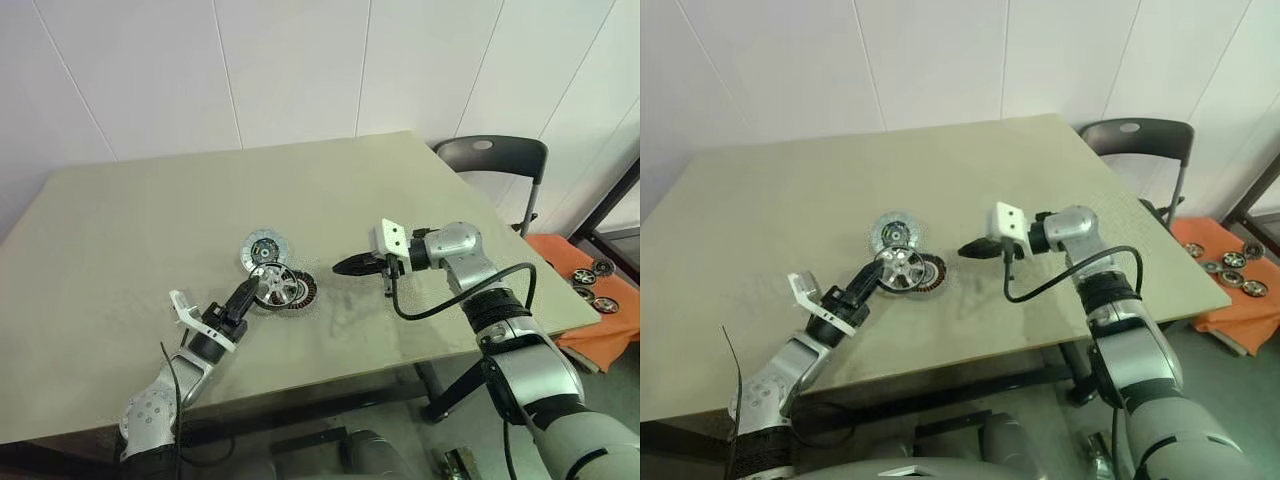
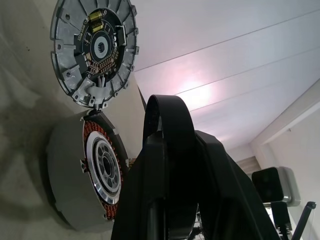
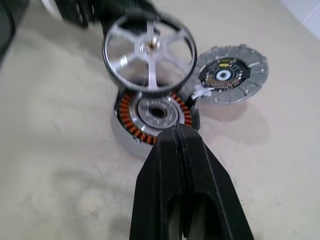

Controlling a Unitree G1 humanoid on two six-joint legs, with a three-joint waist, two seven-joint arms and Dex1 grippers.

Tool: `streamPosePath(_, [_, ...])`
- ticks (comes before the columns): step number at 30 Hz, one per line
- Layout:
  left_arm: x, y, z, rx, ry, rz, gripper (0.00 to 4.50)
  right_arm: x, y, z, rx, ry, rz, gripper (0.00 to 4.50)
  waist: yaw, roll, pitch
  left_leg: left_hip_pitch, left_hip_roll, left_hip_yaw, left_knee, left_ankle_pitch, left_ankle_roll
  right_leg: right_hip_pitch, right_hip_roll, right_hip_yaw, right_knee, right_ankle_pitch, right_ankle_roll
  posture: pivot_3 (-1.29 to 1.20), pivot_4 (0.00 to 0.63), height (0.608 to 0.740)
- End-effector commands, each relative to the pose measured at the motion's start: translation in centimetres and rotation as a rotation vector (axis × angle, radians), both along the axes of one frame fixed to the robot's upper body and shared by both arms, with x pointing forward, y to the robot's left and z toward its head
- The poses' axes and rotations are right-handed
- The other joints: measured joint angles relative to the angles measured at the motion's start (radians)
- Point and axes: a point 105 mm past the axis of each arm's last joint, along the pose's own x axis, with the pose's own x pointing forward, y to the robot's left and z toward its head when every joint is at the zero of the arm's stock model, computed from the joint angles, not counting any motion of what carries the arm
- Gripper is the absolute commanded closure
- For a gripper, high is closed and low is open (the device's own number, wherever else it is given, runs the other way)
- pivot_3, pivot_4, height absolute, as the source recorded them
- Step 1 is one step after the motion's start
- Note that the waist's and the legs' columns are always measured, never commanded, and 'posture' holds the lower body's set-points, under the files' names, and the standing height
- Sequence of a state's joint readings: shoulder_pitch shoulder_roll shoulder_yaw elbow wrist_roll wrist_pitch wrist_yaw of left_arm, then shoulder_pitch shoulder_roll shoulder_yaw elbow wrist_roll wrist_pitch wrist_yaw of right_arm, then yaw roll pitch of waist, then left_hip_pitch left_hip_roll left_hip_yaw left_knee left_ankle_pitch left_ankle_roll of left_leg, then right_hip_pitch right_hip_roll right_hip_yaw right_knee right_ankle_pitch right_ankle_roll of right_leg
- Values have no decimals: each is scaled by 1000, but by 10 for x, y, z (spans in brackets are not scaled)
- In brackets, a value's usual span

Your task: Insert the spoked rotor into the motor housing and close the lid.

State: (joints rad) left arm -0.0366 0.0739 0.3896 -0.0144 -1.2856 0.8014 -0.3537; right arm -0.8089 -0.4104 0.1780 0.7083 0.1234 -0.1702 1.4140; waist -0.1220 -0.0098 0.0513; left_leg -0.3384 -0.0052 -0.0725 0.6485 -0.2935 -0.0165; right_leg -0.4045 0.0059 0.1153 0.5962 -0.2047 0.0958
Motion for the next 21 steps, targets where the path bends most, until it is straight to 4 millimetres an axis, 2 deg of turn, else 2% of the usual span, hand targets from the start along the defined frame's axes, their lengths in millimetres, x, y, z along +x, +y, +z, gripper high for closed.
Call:
streamPosePath(1, [7, -1, 13, -7, -51, -25, 4088, -3, -2, 21, 77, 39, -1, 4500, 0, 0, 0, 0, 0, 0, 0, 0, 0, 0, 0, 0, 0, 0, 0, 0, 0, 740])
streamPosePath(6, [12, -9, 13, -30, -47, -63, 4088, -8, -9, 20, 91, 98, -48, 4500, 5, 0, 0, -1, 0, 0, 0, 0, 0, 0, 0, 0, -1, 0, 0, 0, 0, 740])
streamPosePath(13, [6, -24, 7, -88, -13, -106, 4088, -13, -4, 16, 88, 98, -64, 4500, 3, 0, 0, -1, 0, 0, 0, 0, 0, -1, 0, 0, -1, 0, 0, 0, 0, 740])
streamPosePath(21, [9, -18, 2, -127, 13, -68, 4088, -12, -3, 14, 70, 87, -68, 4500, 3, 0, 0, -1, 0, 0, 0, 0, 0, -1, 0, 0, -1, 0, 0, 0, 0, 740])
